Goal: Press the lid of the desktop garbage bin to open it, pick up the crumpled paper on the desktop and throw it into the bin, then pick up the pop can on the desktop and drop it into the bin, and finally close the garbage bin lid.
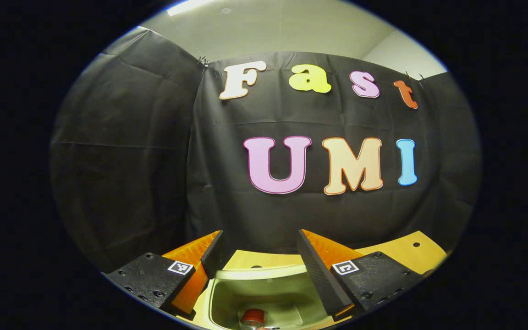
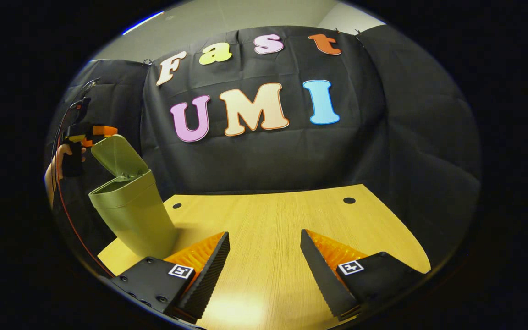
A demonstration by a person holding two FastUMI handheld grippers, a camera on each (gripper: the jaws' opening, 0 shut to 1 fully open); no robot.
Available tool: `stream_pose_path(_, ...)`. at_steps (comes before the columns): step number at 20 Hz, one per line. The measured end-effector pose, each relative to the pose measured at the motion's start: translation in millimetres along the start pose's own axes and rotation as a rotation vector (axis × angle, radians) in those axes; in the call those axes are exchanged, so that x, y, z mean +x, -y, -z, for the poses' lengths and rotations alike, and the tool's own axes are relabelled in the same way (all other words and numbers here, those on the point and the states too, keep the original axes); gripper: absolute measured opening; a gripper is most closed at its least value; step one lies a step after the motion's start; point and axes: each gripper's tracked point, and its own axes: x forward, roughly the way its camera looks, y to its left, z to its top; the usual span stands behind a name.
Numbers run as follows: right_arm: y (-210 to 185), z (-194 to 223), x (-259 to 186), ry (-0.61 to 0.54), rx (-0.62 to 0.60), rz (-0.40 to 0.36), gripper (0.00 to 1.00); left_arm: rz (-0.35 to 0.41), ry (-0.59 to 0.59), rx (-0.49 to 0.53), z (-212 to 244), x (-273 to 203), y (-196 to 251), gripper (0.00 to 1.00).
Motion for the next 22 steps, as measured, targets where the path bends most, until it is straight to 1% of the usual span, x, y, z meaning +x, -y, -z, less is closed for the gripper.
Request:
stream_pose_path(6, -12, 4, 3, -0.015, -0.023, -0.048, 0.98, 0.025, -0.048, -0.004, 53, -35, 18, 0.92)
stream_pose_path(7, -14, 5, 4, -0.019, -0.030, -0.053, 0.95, 0.027, -0.059, -0.001, 62, -38, 20, 0.92)
stream_pose_path(8, -16, 4, 4, -0.021, -0.035, -0.056, 0.98, 0.029, -0.072, -0.001, 69, -40, 21, 0.93)
stream_pose_path(10, -21, 5, 5, -0.027, -0.043, -0.063, 0.98, 0.034, -0.094, -0.014, 82, -44, 23, 0.93)
stream_pose_path(11, -22, 7, 6, -0.033, -0.048, -0.063, 0.94, 0.037, -0.105, -0.027, 89, -45, 24, 0.92)
stream_pose_path(12, -24, 7, 7, -0.037, -0.054, -0.064, 0.98, 0.040, -0.114, -0.043, 94, -46, 24, 0.93)
stream_pose_path(14, -29, 7, 8, -0.044, -0.061, -0.064, 0.98, 0.038, -0.142, -0.064, 108, -46, 22, 0.93)
stream_pose_path(15, -32, 9, 8, -0.049, -0.065, -0.066, 0.94, 0.035, -0.151, -0.068, 114, -47, 21, 0.93)
stream_pose_path(16, -36, 8, 11, -0.052, -0.071, -0.066, 0.98, 0.041, -0.160, -0.071, 119, -47, 21, 0.93)
stream_pose_path(17, -41, 8, 13, -0.055, -0.078, -0.069, 0.98, 0.055, -0.180, -0.079, 128, -49, 25, 0.92)
stream_pose_path(18, -47, 8, 15, -0.059, -0.084, -0.076, 0.98, 0.071, -0.192, -0.057, 135, -54, 27, 0.92)
stream_pose_path(19, -57, 8, 15, -0.057, -0.085, -0.092, 0.98, 0.092, -0.159, -0.021, 130, -53, 28, 0.95)
stream_pose_path(20, -67, 5, 14, -0.048, -0.086, -0.113, 0.98, 0.100, -0.163, -0.014, 131, -51, 27, 0.94)
stream_pose_path(21, -75, 3, 15, -0.045, -0.089, -0.126, 0.98, 0.090, -0.172, -0.041, 134, -49, 25, 0.93)
stream_pose_path(22, -81, 2, 16, -0.044, -0.096, -0.132, 0.98, 0.078, -0.173, -0.076, 135, -46, 25, 0.95)
